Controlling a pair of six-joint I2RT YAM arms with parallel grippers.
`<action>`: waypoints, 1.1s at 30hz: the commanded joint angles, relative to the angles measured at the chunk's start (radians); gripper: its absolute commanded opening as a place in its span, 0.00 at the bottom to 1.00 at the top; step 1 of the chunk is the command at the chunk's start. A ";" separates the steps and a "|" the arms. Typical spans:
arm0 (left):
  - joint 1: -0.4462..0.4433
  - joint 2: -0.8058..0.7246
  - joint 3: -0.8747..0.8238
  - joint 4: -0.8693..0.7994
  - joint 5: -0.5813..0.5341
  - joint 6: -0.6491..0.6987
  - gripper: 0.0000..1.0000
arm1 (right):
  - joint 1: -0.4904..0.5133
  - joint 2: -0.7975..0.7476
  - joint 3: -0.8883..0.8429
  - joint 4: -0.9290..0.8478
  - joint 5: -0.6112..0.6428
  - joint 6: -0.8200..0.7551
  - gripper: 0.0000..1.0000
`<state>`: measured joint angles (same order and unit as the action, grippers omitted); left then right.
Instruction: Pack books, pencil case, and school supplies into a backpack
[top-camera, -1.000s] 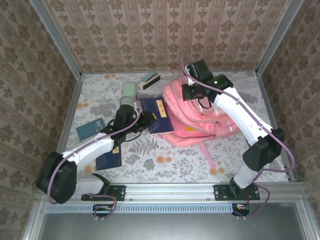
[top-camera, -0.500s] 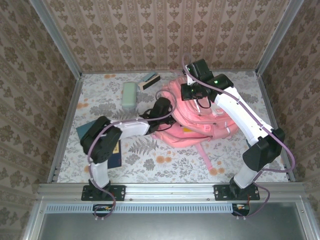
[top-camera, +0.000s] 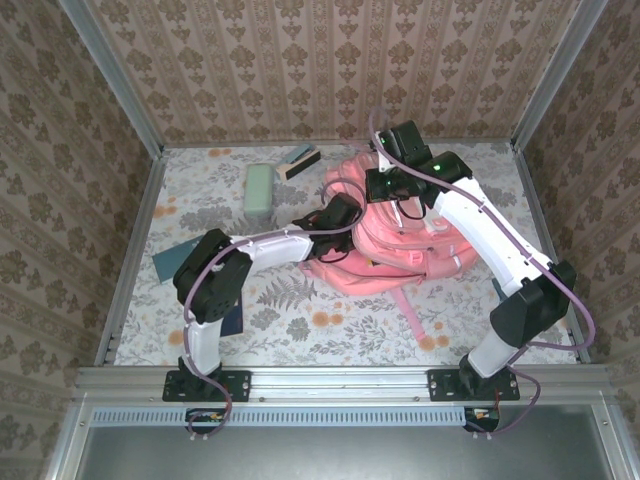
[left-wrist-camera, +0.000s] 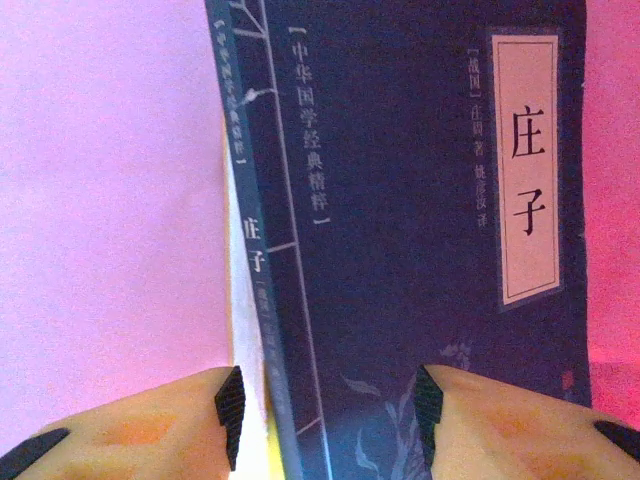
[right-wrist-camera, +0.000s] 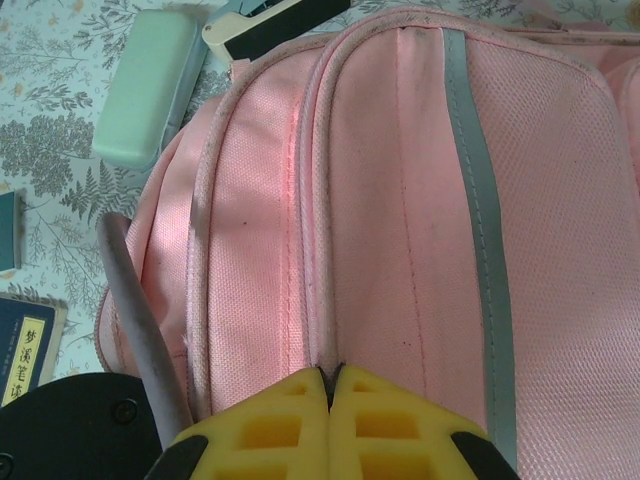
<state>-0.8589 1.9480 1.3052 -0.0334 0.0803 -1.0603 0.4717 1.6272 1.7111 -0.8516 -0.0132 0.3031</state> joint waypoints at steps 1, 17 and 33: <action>-0.014 0.042 0.058 -0.109 -0.011 0.054 0.50 | 0.000 -0.064 -0.003 0.068 -0.050 0.011 0.00; -0.031 0.147 0.026 0.420 0.236 -0.093 0.40 | 0.001 -0.049 -0.039 0.098 -0.130 0.046 0.00; 0.055 -0.290 -0.246 -0.121 0.010 0.099 0.79 | 0.001 -0.050 -0.179 0.162 -0.101 0.044 0.03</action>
<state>-0.8272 1.7557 1.1069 0.0010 0.1715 -1.0214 0.4618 1.6203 1.5593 -0.7483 -0.0830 0.3241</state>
